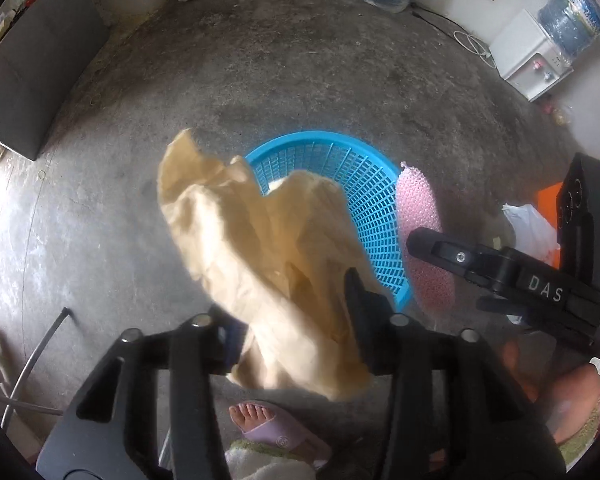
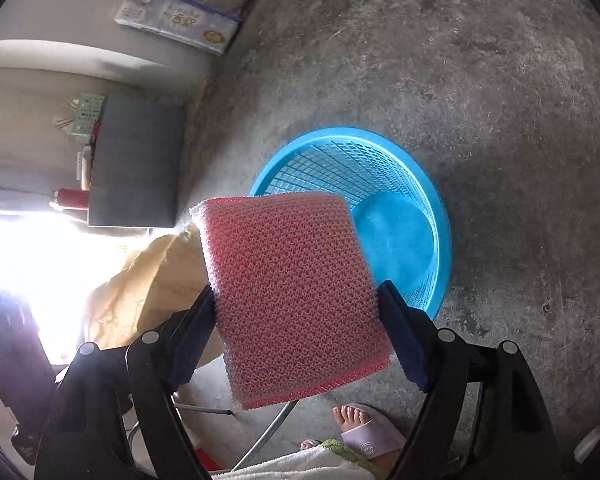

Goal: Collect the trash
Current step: 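Carry bag and sponge over the blue wastebasket and open both tools, then return both tools to the table toward the yellow box and red can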

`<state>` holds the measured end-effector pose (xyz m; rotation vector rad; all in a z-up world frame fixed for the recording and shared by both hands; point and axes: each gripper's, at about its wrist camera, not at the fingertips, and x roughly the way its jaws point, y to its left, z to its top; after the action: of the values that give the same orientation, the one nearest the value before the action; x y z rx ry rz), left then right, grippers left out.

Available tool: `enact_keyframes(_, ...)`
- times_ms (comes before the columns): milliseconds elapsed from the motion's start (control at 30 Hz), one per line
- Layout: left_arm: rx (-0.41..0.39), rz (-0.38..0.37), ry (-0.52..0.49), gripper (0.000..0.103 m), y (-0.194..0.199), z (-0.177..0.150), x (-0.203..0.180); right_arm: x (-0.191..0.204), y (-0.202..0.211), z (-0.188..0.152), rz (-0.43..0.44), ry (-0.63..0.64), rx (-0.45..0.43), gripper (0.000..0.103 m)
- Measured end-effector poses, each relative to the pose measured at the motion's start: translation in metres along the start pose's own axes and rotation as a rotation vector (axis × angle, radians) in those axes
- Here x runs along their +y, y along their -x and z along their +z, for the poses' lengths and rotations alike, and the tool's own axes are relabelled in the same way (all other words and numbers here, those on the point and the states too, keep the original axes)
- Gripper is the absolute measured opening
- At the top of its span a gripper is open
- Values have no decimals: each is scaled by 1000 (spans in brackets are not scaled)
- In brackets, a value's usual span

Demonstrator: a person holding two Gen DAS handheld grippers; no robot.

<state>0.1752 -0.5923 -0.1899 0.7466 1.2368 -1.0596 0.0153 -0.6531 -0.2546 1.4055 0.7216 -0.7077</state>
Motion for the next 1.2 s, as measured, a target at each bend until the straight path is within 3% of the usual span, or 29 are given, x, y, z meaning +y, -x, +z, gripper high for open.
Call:
enact_keyframes(100,-30,4,14,67,-1,7,7,-10,-21,11,-31,-10,8,81)
enact_keyframes(400,-126,-63,96,71,38,18,23,-12,-25,13,-59,13,-42,87)
enact_keyframes(667,-261,-99,103,71,125,-4,28,-11,5,-4,-41,42,-91,88)
enact_keyframes(867,-413,-96,155,76,222,-60,53,-4,50,-43,-40,111,-138,88)
enact_keyframes(1033,-508,-8,185,79,295,-134,81,23,89,-86,-73,263,-162,88)
enact_keyframes(1200,-527,69,200,85,344,-218,102,74,125,-128,-197,475,-240,93)
